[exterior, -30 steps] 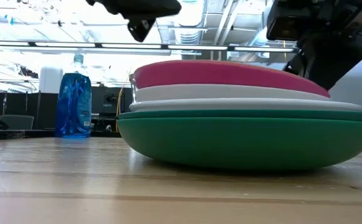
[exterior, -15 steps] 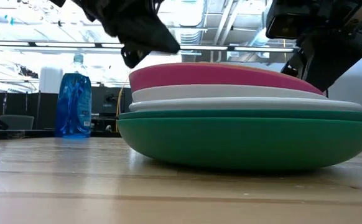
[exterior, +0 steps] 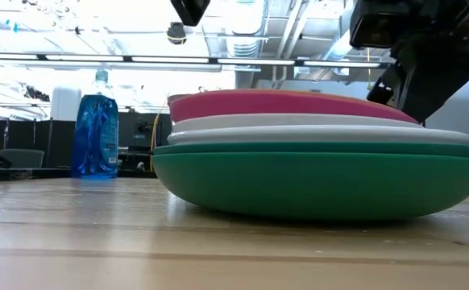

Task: Sort dishes
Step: Put the brown plate in the dish rack

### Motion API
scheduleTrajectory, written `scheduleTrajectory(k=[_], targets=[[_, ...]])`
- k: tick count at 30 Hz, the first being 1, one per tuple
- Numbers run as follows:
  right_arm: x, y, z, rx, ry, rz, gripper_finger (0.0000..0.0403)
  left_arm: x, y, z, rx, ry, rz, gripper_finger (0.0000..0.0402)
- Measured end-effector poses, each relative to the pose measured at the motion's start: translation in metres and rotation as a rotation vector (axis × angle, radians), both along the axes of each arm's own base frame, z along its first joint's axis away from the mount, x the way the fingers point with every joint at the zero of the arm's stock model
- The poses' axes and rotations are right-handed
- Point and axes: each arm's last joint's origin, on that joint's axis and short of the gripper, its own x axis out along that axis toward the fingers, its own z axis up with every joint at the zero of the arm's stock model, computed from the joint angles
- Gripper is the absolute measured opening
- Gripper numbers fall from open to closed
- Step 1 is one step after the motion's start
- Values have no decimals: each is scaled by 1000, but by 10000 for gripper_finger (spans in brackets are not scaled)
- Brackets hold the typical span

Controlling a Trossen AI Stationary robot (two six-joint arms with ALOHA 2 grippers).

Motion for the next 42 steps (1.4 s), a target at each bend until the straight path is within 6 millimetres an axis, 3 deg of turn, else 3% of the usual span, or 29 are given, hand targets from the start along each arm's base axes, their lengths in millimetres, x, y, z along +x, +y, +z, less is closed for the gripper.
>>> scheduleTrajectory(k=[12, 25, 34, 39, 42], targets=[[0, 3, 1, 7, -17, 9, 11, -9, -4, -19, 102, 179, 84, 0], [2, 2, 2, -11, -45, 30, 11, -7, -2, -19, 182, 143, 125, 0], [8, -10, 2, -32, -55, -30, 11, 11, 7, -54, 224, 248, 106, 1], [8, -9, 3, -32, -56, -27, 11, 13, 5, -51, 188, 270, 100, 37], [8, -9, 3, -29, -55, -32, 11, 15, 9, -48, 232, 309, 192, 69]])
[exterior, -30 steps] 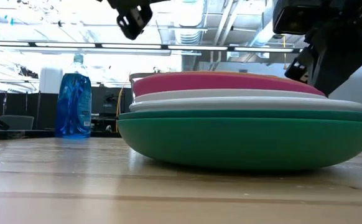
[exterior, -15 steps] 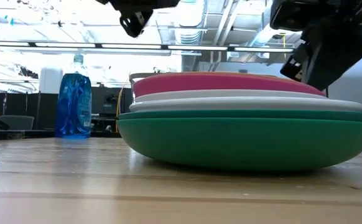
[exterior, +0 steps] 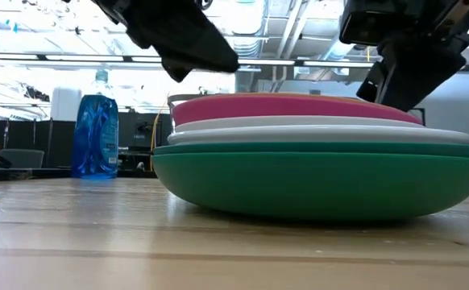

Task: Sort dishes
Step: Put the brown plate in the dish rack

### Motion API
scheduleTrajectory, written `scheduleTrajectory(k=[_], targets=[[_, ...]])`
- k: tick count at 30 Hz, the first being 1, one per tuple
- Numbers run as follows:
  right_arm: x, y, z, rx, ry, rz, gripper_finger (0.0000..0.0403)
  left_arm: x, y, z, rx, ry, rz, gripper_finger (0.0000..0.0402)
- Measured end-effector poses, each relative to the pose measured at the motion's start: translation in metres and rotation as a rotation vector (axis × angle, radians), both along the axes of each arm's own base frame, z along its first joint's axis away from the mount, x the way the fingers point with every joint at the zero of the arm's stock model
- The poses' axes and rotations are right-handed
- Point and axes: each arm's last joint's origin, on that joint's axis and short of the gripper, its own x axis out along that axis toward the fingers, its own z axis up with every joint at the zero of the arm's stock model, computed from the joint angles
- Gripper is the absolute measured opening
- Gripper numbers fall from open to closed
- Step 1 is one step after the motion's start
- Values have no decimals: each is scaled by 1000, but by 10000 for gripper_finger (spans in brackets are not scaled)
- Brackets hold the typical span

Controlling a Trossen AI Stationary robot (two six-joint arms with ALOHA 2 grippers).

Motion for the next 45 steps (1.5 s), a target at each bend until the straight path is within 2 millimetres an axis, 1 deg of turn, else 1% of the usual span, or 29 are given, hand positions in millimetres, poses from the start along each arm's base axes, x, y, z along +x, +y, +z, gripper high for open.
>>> scheduleTrajectory(k=[2, 5, 9, 13, 22, 27, 33, 38, 45], targets=[[0, 0, 0, 5, 1, -8, 11, 2, 5, 4, 25, 35, 69, 86], [0, 0, 0, 7, 2, -10, 11, 4, 14, 7, 5, 109, 135, 102], [0, 0, 0, 8, 2, -10, 11, 3, 24, 6, 4, 184, 181, 106], [0, 0, 0, 8, 2, -10, 11, -1, 29, 1, 9, 248, 210, 106], [0, 0, 0, 8, 2, -10, 11, -1, 28, 1, -13, 251, 193, 107], [0, 0, 0, 8, 2, -10, 11, -1, 29, 1, 41, 257, 168, 107], [0, 0, 0, 18, 5, -21, 11, -1, 29, 0, 48, 254, 175, 107], [-1, 1, 0, 19, 5, -17, 11, -4, 32, -14, 44, 223, 184, 107], [-1, 2, 0, 19, 5, -17, 11, -4, 32, -14, 52, 214, 176, 107]])
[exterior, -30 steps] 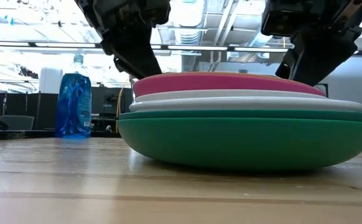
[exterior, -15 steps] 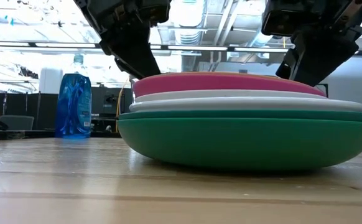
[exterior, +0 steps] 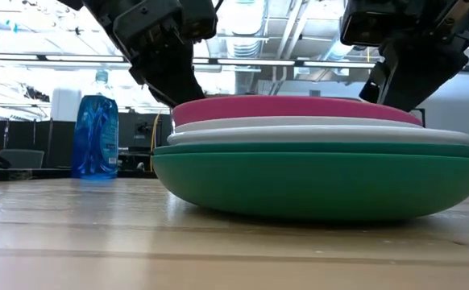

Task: Sort dishes
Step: Put the brown plate in the dish rack

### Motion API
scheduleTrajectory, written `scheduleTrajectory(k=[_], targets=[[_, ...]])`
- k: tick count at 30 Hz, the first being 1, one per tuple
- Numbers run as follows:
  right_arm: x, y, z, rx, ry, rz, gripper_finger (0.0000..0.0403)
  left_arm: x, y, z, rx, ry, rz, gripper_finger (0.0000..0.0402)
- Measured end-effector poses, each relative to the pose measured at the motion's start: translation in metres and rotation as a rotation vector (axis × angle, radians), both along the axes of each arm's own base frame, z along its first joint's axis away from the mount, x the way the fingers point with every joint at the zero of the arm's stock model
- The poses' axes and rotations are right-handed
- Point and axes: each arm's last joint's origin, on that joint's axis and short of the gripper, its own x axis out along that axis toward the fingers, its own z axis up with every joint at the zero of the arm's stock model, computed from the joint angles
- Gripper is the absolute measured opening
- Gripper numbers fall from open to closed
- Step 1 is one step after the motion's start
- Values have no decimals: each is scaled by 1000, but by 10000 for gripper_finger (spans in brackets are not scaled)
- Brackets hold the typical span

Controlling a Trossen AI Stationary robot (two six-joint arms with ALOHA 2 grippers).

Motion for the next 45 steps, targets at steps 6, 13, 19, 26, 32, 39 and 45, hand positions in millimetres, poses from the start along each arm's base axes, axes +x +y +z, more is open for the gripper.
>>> scheduleTrajectory(k=[6, 13, 19, 26, 32, 39, 45], targets=[[0, 0, 0, 0, -1, 0, 11, -3, 2, -10, 2, -26, -6, 107], [0, 0, 0, -1, 0, 0, 11, -2, 1, -9, -10, -45, -34, 107], [0, 0, 0, 0, -1, 0, 11, 0, 0, -7, -34, -65, -63, 107], [0, 0, 0, 8, -1, -10, 11, -5, 3, -17, -33, -41, -42, 107], [0, 0, 0, 9, -1, -14, 11, -7, 3, -20, -38, -37, -41, 107], [0, 0, 1, 9, 0, -14, 11, -7, 3, -19, -42, -43, -41, 107], [9, 2, 18, -20, -52, -49, 11, -7, 3, -20, -43, -39, -42, 107]])
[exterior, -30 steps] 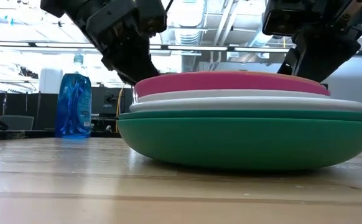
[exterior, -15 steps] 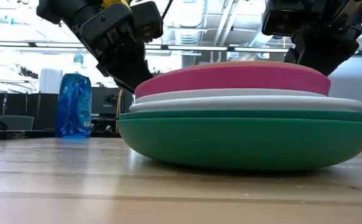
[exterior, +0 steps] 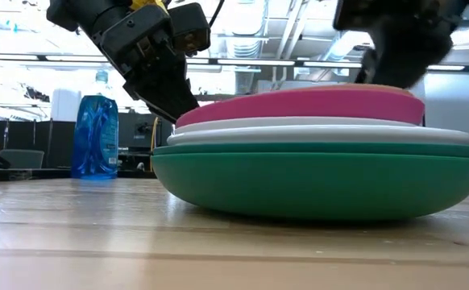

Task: Sort dishes
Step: Put the brown plate in the dish rack

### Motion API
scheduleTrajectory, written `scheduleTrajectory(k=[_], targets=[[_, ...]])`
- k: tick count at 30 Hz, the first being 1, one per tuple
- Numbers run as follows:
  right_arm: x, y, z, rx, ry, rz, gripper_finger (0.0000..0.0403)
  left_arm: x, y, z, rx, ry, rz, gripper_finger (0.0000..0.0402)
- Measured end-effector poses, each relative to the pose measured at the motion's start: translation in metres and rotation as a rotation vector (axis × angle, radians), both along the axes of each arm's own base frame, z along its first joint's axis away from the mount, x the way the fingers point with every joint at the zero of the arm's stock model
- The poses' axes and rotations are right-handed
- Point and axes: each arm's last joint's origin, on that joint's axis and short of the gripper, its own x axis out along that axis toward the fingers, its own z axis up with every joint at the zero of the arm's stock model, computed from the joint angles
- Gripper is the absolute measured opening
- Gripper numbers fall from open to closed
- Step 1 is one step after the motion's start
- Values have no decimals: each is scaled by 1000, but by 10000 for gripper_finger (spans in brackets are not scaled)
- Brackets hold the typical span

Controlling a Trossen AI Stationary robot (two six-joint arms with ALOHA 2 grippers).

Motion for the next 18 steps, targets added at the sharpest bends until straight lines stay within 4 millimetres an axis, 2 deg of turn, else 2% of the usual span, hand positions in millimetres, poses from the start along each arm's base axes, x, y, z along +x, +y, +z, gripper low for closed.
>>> scheduleTrajectory(k=[6, 13, 18], targets=[[5, 1, 18, 0, -4, -65, 11, 0, 0, -1, 5, -6, 7, 107], [-3, 4, 20, 32, 94, -202, 13, -4, 2, -8, 12, -10, 20, 107], [-7, 11, 21, -28, 72, -160, 54, -4, 2, -8, 10, -10, 24, 107]])
